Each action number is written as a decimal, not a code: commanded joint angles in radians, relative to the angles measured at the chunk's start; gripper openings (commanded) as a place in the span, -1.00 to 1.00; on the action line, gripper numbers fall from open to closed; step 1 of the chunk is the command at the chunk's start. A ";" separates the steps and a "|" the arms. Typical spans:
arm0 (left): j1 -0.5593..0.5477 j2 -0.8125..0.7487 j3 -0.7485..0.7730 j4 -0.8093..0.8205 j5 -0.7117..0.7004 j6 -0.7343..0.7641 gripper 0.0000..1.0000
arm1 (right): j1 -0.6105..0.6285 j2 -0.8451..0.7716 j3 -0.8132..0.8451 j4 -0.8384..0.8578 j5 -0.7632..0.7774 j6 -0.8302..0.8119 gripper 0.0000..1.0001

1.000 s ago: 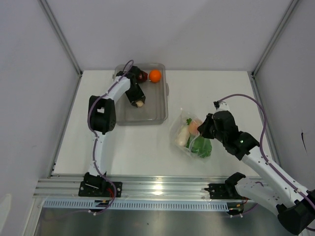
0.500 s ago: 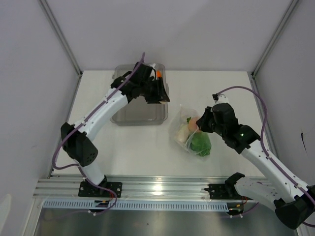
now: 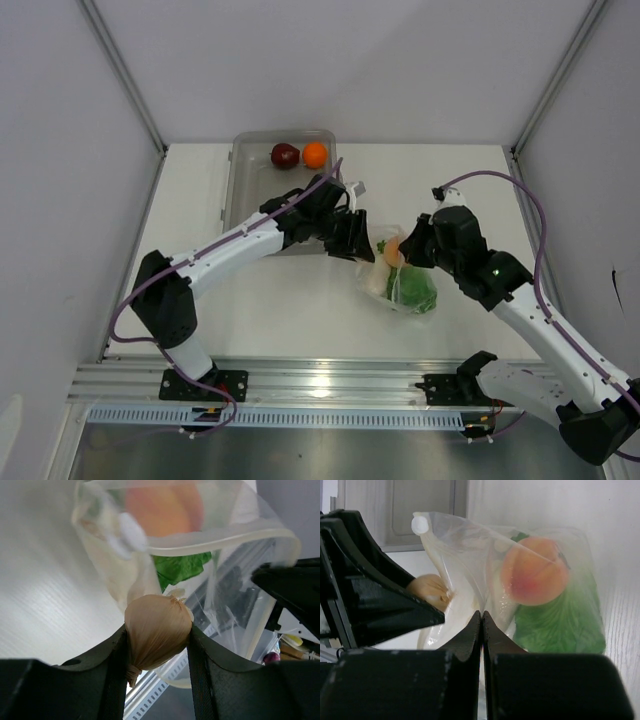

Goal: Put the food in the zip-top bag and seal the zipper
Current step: Pick up the fake vegetable from the bin, then place the fake vegetable in the zipper food storage bag.

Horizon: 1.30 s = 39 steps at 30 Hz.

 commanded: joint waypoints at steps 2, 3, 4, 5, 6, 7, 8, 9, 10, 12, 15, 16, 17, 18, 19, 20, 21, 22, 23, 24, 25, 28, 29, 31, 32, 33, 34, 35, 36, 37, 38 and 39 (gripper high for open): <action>-0.060 -0.012 0.005 0.098 0.028 -0.026 -0.16 | 0.013 -0.013 0.034 0.001 0.010 -0.002 -1.00; -0.066 -0.011 0.005 0.098 0.026 -0.029 -0.16 | 0.013 -0.015 0.034 0.001 0.014 -0.001 -1.00; -0.071 -0.009 0.005 0.098 0.022 -0.033 -0.16 | 0.014 -0.017 0.034 0.000 0.015 -0.002 -1.00; -0.080 -0.022 -0.001 0.103 0.014 -0.043 -0.17 | 0.014 -0.018 0.035 0.000 0.018 -0.002 -1.00; -0.083 -0.037 -0.021 0.109 -0.025 -0.046 -0.18 | 0.014 -0.020 0.034 -0.003 0.024 -0.002 -1.00; -0.086 -0.054 -0.033 0.116 -0.049 -0.050 -0.18 | 0.014 -0.021 0.035 -0.008 0.024 -0.004 -1.00; -0.088 -0.072 -0.052 0.124 -0.072 -0.055 -0.18 | 0.014 -0.021 0.035 -0.010 0.024 -0.004 -1.00; -0.088 -0.106 -0.072 0.132 -0.108 -0.056 -0.17 | 0.014 -0.023 0.034 -0.011 0.026 -0.005 -1.00; -0.089 -0.118 -0.078 0.133 -0.122 -0.058 -0.17 | 0.014 -0.024 0.034 -0.011 0.024 -0.004 -1.00; -0.095 -0.141 -0.078 0.121 -0.145 -0.052 -0.17 | 0.016 -0.027 0.029 -0.011 0.026 -0.005 -1.00; -0.112 -0.160 -0.064 0.107 -0.196 -0.050 -0.18 | 0.016 -0.027 0.028 -0.011 0.026 -0.001 -1.00; -0.120 -0.176 -0.066 0.106 -0.240 -0.050 -0.18 | 0.018 -0.026 0.026 -0.008 0.023 -0.001 -1.00; -0.135 -0.184 -0.067 0.104 -0.265 -0.052 -0.17 | 0.018 -0.026 0.026 -0.007 0.023 0.001 -1.00; -0.146 -0.190 -0.066 0.106 -0.283 -0.050 -0.17 | 0.021 -0.024 0.026 -0.007 0.024 0.004 -1.00; -0.153 -0.195 -0.064 0.116 -0.297 -0.049 -0.17 | 0.025 -0.024 0.028 -0.007 0.024 0.004 -1.00; -0.166 -0.195 -0.066 0.121 -0.303 -0.046 -0.15 | 0.025 -0.021 0.028 -0.007 0.026 0.004 -1.00; -0.170 -0.189 -0.055 0.123 -0.296 -0.047 -0.15 | 0.027 -0.023 0.029 -0.008 0.027 0.004 -1.00; -0.181 -0.171 -0.051 0.123 -0.278 -0.050 -0.15 | 0.030 -0.024 0.029 -0.008 0.027 0.005 -1.00; -0.187 -0.161 -0.047 0.126 -0.273 -0.053 -0.15 | 0.030 -0.024 0.029 -0.010 0.030 0.005 -1.00; -0.196 -0.152 -0.037 0.124 -0.271 -0.052 -0.15 | 0.030 -0.024 0.032 -0.011 0.032 0.004 -1.00; -0.212 -0.134 -0.035 0.124 -0.265 -0.052 -0.14 | 0.031 -0.024 0.034 -0.013 0.035 0.005 -1.00; -0.224 -0.102 -0.047 0.156 -0.230 -0.073 0.01 | 0.030 -0.030 0.042 -0.019 0.037 0.004 -1.00; -0.226 -0.094 -0.058 0.164 -0.210 -0.078 0.09 | 0.030 -0.035 0.043 -0.020 0.040 0.004 -1.00; -0.229 -0.083 -0.063 0.170 -0.201 -0.086 0.44 | 0.033 -0.036 0.049 -0.023 0.043 0.004 -1.00; -0.229 -0.078 -0.067 0.175 -0.198 -0.086 0.60 | 0.031 -0.041 0.051 -0.028 0.047 0.001 -1.00; -0.229 -0.077 -0.064 0.173 -0.201 -0.084 0.77 | 0.031 -0.041 0.052 -0.030 0.049 0.001 -1.00; -0.229 -0.077 -0.058 0.169 -0.202 -0.075 0.98 | 0.031 -0.041 0.052 -0.030 0.052 -0.001 -1.00; -0.229 -0.083 -0.060 0.169 -0.205 -0.067 0.99 | 0.031 -0.041 0.052 -0.033 0.050 -0.001 -1.00; -0.229 -0.091 -0.058 0.167 -0.213 -0.063 0.99 | 0.031 -0.043 0.052 -0.033 0.052 -0.002 -1.00; -0.229 -0.100 -0.060 0.165 -0.225 -0.053 0.99 | 0.030 -0.044 0.052 -0.033 0.053 -0.002 -1.00; -0.227 -0.110 -0.064 0.161 -0.237 -0.047 0.99 | 0.030 -0.044 0.052 -0.033 0.052 -0.001 -1.00; -0.227 -0.135 -0.067 0.147 -0.277 -0.041 0.99 | 0.031 -0.049 0.049 -0.036 0.056 -0.002 -1.00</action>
